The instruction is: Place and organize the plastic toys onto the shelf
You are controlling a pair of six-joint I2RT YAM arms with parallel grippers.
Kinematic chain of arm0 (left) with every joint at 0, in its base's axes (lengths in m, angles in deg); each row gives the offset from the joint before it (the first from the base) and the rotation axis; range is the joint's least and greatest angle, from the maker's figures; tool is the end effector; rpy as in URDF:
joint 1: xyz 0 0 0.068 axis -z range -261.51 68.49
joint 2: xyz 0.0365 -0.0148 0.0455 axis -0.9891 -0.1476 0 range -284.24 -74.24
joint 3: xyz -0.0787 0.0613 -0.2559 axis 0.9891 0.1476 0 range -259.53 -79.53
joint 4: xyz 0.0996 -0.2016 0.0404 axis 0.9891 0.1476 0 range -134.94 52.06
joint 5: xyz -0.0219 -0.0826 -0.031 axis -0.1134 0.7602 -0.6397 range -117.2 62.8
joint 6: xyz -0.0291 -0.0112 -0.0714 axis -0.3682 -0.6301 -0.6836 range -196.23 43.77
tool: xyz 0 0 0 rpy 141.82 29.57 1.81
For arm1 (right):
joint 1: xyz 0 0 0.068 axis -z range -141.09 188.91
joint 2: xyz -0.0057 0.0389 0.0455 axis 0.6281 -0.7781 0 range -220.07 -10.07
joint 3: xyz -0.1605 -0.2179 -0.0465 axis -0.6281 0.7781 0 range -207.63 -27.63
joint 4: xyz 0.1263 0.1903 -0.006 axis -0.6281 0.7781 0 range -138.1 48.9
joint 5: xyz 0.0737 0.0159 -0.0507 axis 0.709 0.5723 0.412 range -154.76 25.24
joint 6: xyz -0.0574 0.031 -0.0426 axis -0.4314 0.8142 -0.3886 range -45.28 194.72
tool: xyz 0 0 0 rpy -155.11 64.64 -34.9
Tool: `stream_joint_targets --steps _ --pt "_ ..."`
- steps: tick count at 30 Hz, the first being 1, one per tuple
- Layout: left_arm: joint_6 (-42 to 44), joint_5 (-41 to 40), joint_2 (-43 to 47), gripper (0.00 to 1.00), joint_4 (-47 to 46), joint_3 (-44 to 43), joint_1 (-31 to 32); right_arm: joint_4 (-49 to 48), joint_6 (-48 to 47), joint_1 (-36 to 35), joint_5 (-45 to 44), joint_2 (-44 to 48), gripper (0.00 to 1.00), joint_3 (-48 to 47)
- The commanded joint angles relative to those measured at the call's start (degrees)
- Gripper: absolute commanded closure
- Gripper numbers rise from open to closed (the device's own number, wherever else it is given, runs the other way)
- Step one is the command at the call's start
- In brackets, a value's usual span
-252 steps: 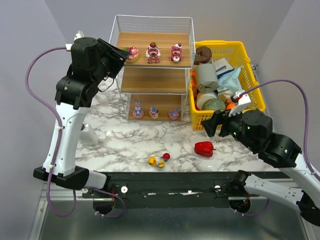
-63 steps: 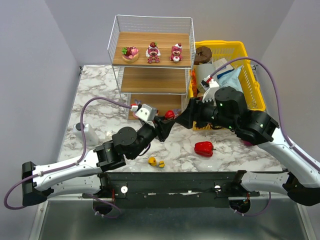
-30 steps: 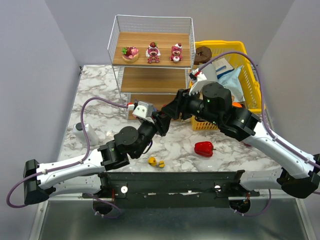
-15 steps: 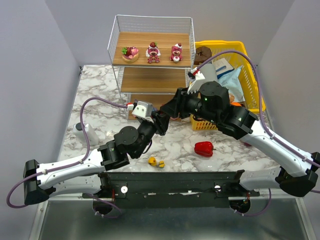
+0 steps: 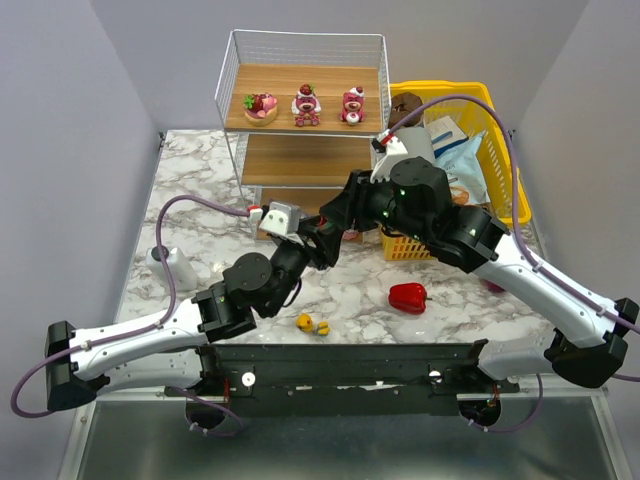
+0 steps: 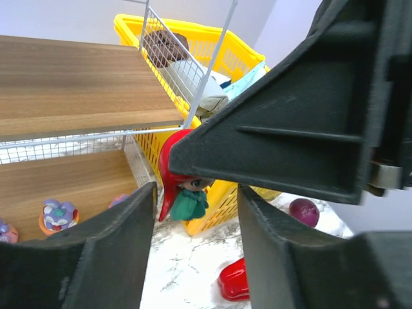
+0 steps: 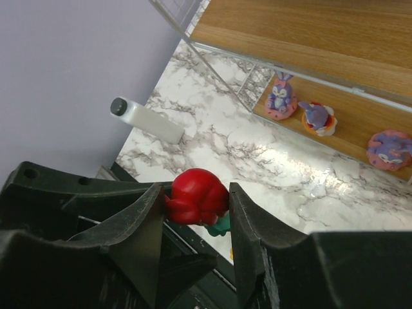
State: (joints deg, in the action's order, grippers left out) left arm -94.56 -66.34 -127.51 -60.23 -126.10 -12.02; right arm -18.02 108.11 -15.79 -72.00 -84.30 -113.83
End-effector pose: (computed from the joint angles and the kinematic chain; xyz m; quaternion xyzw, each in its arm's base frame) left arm 0.1096 -0.1729 0.3805 0.0364 0.6639 -0.3380 0.6661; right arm 0.1648 0.2181 0.4279 -0.1130 0.8009 0.3705 0.4566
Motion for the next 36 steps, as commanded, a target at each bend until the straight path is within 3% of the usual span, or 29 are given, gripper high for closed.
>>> stream_joint_targets --steps 1,6,12,17,27,36 --pt "-0.3 -1.4 2.4 0.29 -0.7 0.7 0.1 2.0 -0.7 -0.1 -4.2 -1.0 0.99 -2.7" --pt "-2.6 -2.2 5.9 0.17 6.0 0.6 0.0 2.4 -2.2 0.2 -7.6 -1.7 0.99 -3.7" --pt "-5.9 -8.0 16.3 0.14 19.1 1.6 0.0 0.3 -6.0 1.1 -11.5 -2.9 0.99 -3.2" --pt "-8.7 -13.7 21.3 0.12 32.7 -1.1 0.0 -10.3 -10.4 1.6 -12.4 -2.7 0.99 2.3" --pt "-10.9 -16.2 25.2 0.11 41.0 -0.8 0.1 -24.1 -13.9 4.9 -13.3 -2.6 0.99 9.4" --pt "-13.0 -16.4 32.1 0.09 41.8 4.6 0.1 -31.4 -15.1 6.4 -15.4 -5.7 0.99 10.3"
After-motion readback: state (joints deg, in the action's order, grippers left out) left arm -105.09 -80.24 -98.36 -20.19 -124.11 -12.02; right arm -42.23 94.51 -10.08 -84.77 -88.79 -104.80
